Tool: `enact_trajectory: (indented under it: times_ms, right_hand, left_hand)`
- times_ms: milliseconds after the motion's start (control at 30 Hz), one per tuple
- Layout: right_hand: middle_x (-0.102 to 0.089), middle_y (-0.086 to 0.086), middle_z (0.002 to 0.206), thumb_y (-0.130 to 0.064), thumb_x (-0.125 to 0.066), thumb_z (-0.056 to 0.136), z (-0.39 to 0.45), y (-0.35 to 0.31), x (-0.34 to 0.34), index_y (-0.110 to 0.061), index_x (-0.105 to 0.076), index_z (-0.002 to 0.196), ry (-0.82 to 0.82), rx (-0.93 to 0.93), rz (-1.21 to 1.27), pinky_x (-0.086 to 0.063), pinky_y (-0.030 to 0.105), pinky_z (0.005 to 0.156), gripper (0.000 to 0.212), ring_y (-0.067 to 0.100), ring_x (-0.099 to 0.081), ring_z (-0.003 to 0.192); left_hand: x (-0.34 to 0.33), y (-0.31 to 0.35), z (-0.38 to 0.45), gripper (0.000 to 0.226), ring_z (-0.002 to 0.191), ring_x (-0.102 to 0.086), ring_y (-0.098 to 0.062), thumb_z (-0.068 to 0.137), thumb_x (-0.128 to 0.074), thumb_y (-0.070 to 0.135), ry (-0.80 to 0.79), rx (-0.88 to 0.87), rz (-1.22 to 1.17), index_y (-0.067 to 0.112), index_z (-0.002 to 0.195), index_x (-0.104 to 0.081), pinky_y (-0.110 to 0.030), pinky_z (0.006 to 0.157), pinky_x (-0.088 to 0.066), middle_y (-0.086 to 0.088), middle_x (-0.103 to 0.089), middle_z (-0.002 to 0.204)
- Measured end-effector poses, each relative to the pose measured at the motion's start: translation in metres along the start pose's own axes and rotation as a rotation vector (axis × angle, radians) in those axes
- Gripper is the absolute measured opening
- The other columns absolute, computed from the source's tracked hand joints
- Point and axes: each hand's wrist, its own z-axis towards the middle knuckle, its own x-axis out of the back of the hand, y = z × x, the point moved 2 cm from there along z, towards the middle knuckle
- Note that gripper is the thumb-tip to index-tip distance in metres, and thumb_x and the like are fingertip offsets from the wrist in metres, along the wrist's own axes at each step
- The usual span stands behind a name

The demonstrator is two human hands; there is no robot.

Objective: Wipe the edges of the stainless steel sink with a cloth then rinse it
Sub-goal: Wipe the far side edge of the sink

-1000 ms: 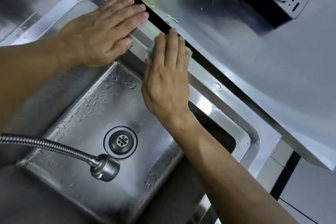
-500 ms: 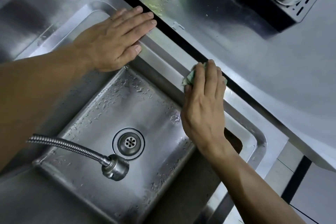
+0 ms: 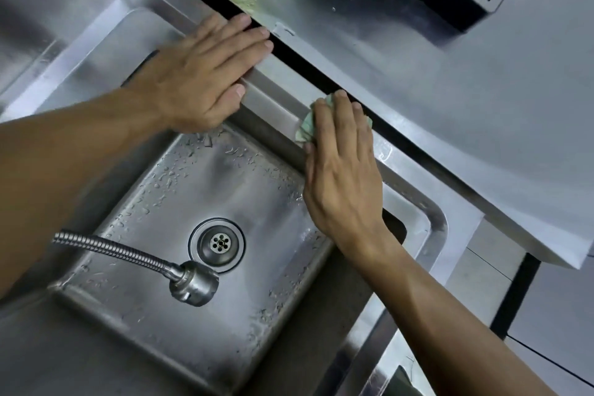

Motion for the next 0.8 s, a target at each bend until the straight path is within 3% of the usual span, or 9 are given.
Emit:
enact_trajectory:
  times_ms: [133, 300, 467, 567, 667, 800]
  right_hand:
    - [-0.029, 0.023, 0.164, -0.025, -0.033, 0.112, -0.002, 0.008, 0.002, -0.002, -0.034, 0.157, -0.015, 0.029, 0.027, -0.019, 0.05, 0.126, 0.05, 0.037, -0.024, 0.155]
    - [-0.03, 0.021, 0.164, -0.017, -0.043, 0.11, -0.051, 0.051, 0.022, -0.002, -0.034, 0.157, -0.015, -0.015, 0.045, -0.019, 0.052, 0.127, 0.05, 0.038, -0.025, 0.154]
    - [-0.03, 0.023, 0.163, -0.026, -0.039, 0.111, -0.061, 0.057, 0.026, -0.001, -0.037, 0.154, 0.027, -0.123, 0.027, -0.019, 0.053, 0.126, 0.05, 0.041, -0.025, 0.153]
    - [-0.034, 0.025, 0.16, -0.025, -0.037, 0.111, -0.03, 0.043, 0.014, 0.003, -0.039, 0.152, 0.037, -0.024, 0.065, -0.02, 0.05, 0.125, 0.049, 0.041, -0.031, 0.15]
    - [-0.032, 0.023, 0.163, -0.014, -0.036, 0.11, -0.021, 0.057, 0.011, 0.0, -0.035, 0.156, -0.021, 0.071, 0.077, -0.022, 0.051, 0.125, 0.049, 0.038, -0.028, 0.153]
    - [-0.029, 0.021, 0.164, -0.006, -0.032, 0.103, -0.063, 0.093, 0.036, -0.003, -0.034, 0.156, -0.078, 0.03, 0.064, -0.02, 0.049, 0.127, 0.053, 0.037, -0.024, 0.154]
  left_hand:
    - [-0.016, 0.06, 0.008, 0.064, 0.161, -0.007, -0.027, 0.107, -0.025, 0.035, 0.036, -0.027, -0.021, 0.009, 0.165, -0.018, -0.047, 0.131, -0.009, -0.01, -0.015, 0.173]
    - [-0.022, 0.06, 0.006, 0.064, 0.161, -0.003, -0.025, 0.108, -0.021, 0.037, 0.021, 0.029, -0.02, 0.013, 0.166, -0.012, -0.046, 0.131, -0.005, -0.008, -0.01, 0.174]
    - [-0.015, 0.085, 0.011, 0.066, 0.161, -0.01, -0.03, 0.103, -0.029, 0.03, 0.088, 0.072, -0.063, 0.006, 0.164, -0.02, -0.049, 0.131, -0.007, -0.014, -0.017, 0.172]
    - [-0.02, 0.129, 0.021, 0.063, 0.16, -0.01, -0.027, 0.105, -0.03, 0.029, 0.157, 0.026, -0.111, 0.004, 0.163, -0.024, -0.048, 0.131, -0.009, -0.013, -0.02, 0.171]
    - [-0.03, 0.144, 0.025, 0.06, 0.16, -0.014, -0.027, 0.109, -0.024, 0.033, 0.163, 0.092, -0.102, 0.008, 0.164, -0.023, -0.046, 0.131, -0.01, -0.01, -0.022, 0.171]
    - [-0.032, 0.143, 0.025, 0.061, 0.16, -0.016, -0.028, 0.108, -0.023, 0.034, 0.153, 0.125, -0.069, 0.009, 0.164, -0.024, -0.049, 0.13, -0.013, -0.011, -0.024, 0.171]
